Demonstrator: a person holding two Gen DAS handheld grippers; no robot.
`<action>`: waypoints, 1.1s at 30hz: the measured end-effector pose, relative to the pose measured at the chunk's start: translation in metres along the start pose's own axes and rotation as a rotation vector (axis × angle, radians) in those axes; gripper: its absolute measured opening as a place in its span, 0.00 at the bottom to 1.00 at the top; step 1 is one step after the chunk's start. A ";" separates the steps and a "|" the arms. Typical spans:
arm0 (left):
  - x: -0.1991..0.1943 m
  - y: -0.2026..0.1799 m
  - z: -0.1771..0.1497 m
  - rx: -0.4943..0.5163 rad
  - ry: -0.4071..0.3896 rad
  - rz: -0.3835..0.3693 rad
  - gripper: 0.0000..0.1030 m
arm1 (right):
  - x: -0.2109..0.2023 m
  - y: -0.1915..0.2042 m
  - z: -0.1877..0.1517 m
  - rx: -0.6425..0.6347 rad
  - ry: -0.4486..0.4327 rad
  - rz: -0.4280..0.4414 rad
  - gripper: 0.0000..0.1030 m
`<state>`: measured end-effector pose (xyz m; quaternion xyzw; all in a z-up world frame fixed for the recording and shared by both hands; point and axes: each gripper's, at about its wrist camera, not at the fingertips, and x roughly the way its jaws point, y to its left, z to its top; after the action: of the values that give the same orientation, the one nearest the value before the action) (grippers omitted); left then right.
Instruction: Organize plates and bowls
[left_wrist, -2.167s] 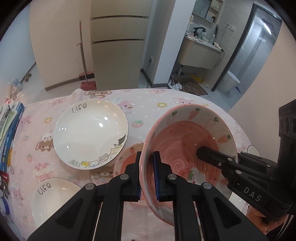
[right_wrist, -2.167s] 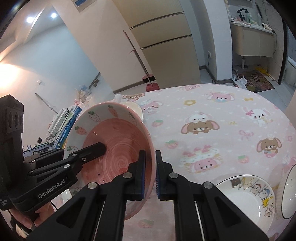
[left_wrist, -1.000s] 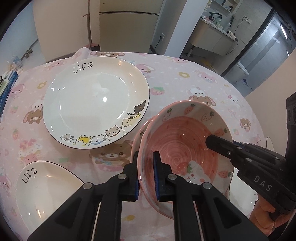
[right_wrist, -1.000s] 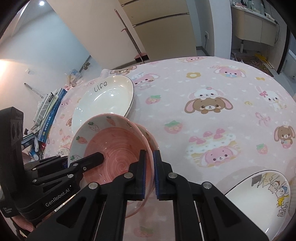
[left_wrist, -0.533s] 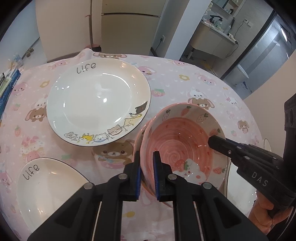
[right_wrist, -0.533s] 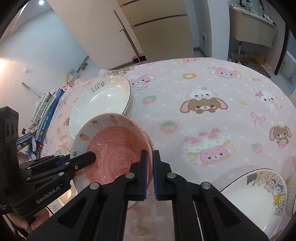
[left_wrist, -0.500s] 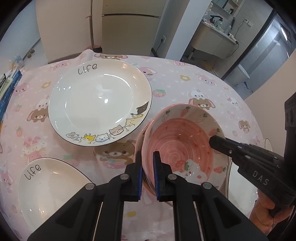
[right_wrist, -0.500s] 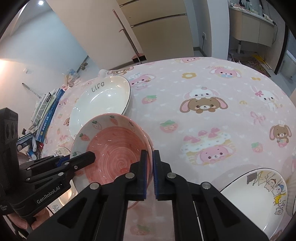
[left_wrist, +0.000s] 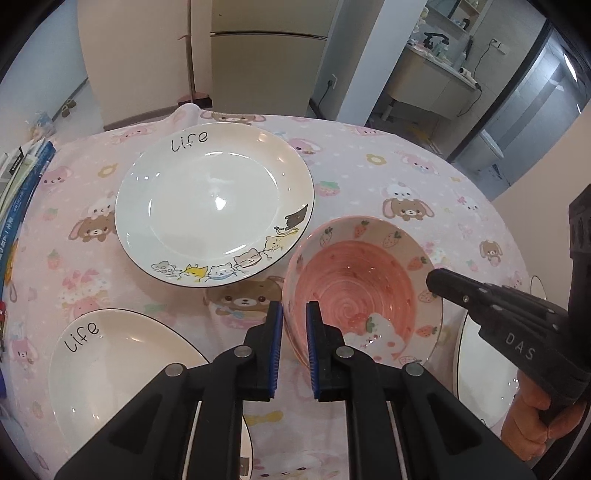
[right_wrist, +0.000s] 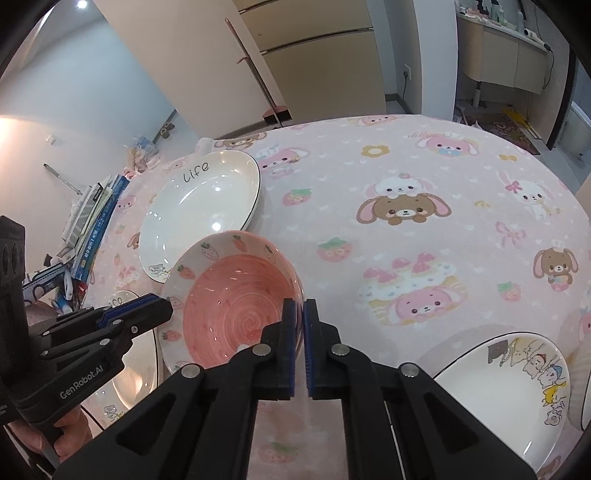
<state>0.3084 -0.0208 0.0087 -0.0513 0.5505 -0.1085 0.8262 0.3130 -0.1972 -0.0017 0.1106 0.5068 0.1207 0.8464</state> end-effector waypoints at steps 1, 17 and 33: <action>0.001 0.001 -0.001 -0.008 0.008 -0.006 0.12 | 0.001 0.000 0.000 -0.002 -0.002 -0.004 0.04; -0.070 -0.008 -0.010 0.009 -0.128 -0.032 0.12 | -0.052 0.009 -0.003 -0.024 -0.073 0.010 0.04; -0.155 -0.057 -0.049 0.102 -0.305 -0.055 0.79 | -0.148 -0.001 -0.042 -0.032 -0.169 0.048 0.47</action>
<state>0.1990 -0.0376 0.1405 -0.0401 0.4107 -0.1498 0.8985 0.2082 -0.2426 0.1014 0.1187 0.4287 0.1393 0.8847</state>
